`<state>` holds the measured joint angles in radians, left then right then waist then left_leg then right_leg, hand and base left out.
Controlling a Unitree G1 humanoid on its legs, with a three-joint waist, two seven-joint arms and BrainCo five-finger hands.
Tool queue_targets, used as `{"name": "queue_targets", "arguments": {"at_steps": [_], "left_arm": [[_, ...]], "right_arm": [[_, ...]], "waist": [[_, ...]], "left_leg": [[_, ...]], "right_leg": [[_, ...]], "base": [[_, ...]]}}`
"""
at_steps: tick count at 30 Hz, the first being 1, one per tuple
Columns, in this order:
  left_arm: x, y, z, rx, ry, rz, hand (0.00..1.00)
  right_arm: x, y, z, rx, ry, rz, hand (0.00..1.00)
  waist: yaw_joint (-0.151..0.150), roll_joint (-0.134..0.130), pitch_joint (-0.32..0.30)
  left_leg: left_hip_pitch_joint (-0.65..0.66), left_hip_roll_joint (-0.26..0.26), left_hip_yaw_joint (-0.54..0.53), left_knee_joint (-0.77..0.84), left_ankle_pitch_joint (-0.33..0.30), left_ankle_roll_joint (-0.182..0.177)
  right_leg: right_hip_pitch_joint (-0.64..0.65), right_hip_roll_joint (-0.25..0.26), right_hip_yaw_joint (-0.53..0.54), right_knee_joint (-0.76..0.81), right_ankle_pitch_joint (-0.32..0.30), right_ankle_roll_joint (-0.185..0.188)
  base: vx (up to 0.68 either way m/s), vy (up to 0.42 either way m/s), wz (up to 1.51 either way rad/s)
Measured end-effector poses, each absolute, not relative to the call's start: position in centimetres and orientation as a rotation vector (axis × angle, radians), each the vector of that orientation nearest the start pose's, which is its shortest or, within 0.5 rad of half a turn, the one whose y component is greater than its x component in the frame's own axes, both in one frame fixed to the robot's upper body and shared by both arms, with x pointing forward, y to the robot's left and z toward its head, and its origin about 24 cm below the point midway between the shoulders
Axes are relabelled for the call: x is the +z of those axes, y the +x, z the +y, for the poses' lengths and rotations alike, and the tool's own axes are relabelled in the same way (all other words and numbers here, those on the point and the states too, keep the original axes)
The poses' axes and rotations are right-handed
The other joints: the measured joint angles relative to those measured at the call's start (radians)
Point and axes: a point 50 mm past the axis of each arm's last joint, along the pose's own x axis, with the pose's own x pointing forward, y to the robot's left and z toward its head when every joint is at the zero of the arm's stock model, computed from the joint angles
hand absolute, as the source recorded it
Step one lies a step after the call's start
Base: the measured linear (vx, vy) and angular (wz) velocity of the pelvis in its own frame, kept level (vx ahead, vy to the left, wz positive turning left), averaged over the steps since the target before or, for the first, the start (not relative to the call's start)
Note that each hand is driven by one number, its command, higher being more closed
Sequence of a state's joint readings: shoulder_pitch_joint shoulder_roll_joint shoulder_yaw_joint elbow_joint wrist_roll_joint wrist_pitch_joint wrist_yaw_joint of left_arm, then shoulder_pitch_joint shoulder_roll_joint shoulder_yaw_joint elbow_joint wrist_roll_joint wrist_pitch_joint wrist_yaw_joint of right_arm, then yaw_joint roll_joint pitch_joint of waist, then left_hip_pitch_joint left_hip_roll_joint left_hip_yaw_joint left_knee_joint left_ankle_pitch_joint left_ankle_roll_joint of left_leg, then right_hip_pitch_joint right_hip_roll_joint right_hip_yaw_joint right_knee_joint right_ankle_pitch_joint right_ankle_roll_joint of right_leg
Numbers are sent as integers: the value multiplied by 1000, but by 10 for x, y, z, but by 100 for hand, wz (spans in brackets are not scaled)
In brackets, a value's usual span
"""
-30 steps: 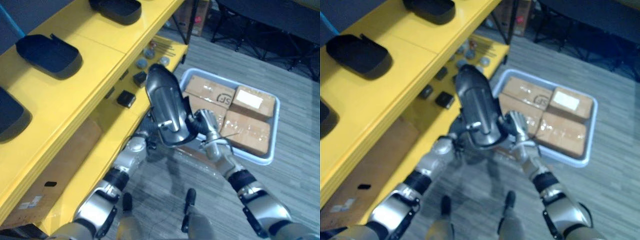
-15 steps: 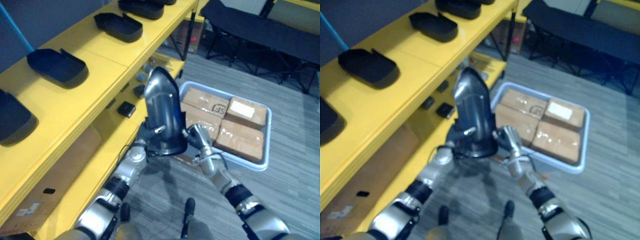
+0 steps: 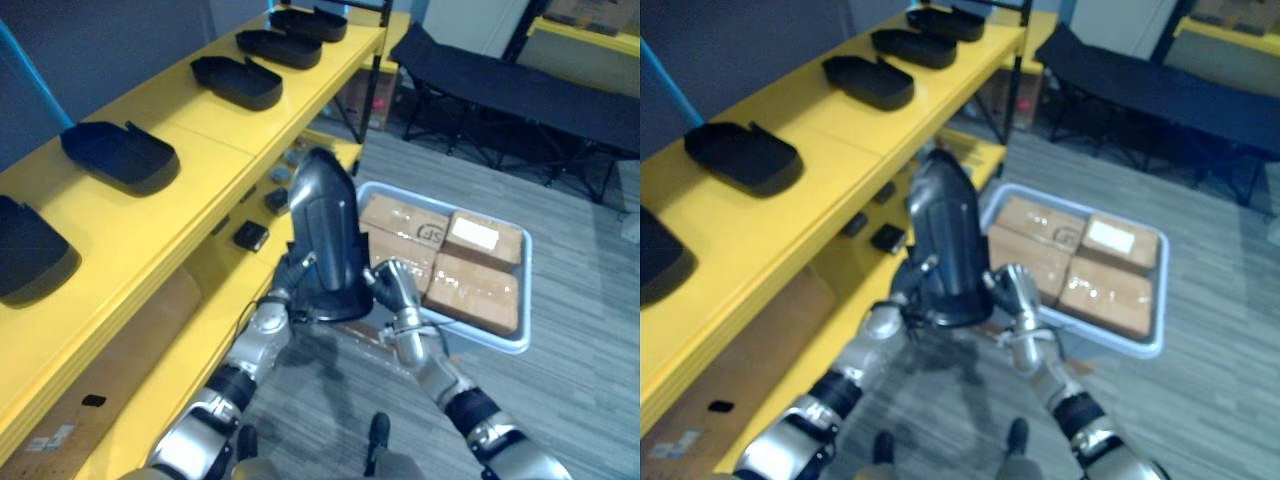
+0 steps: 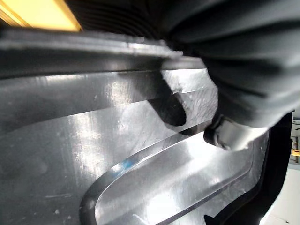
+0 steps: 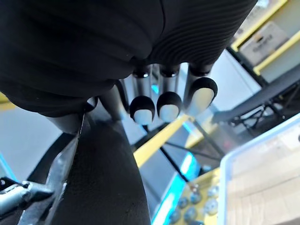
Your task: Walk over and take plastic housings, then place them on the shelf
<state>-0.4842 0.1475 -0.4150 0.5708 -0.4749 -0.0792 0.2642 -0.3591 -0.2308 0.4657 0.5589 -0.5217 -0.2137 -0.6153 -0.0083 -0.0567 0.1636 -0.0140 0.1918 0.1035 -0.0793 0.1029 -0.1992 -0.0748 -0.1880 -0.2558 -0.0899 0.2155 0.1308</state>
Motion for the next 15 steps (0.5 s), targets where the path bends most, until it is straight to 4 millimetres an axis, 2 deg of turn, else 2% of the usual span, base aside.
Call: {"name": "queue_targets", "arguments": {"at_steps": [3, 4, 15], "left_arm": [[32, 322, 91, -105, -99, 151, 100], [32, 321, 92, -105, -101, 151, 100], [44, 322, 91, -107, -133, 91, 100]], "right_arm": [[23, 292, -109, 5, -813, -315, 100], [22, 290, -109, 8, -807, -315, 0], [26, 281, -107, -18, -700, -368, 0]], "waist": [[-2, 0, -10], [-2, 0, -10], [-2, 1, -12]], "left_leg": [[5, 0, 2, 0, -2, 2], [11, 0, 4, 0, -3, 2], [14, 0, 9, 0, -11, -1]], "right_leg": [[3, 0, 0, 0, 0, 0], [8, 0, 1, 0, 0, 0], [7, -1, 4, 0, -9, 0]], "base": [[0, 0, 0], [15, 4, -4], [-1, 1, -1]]}}
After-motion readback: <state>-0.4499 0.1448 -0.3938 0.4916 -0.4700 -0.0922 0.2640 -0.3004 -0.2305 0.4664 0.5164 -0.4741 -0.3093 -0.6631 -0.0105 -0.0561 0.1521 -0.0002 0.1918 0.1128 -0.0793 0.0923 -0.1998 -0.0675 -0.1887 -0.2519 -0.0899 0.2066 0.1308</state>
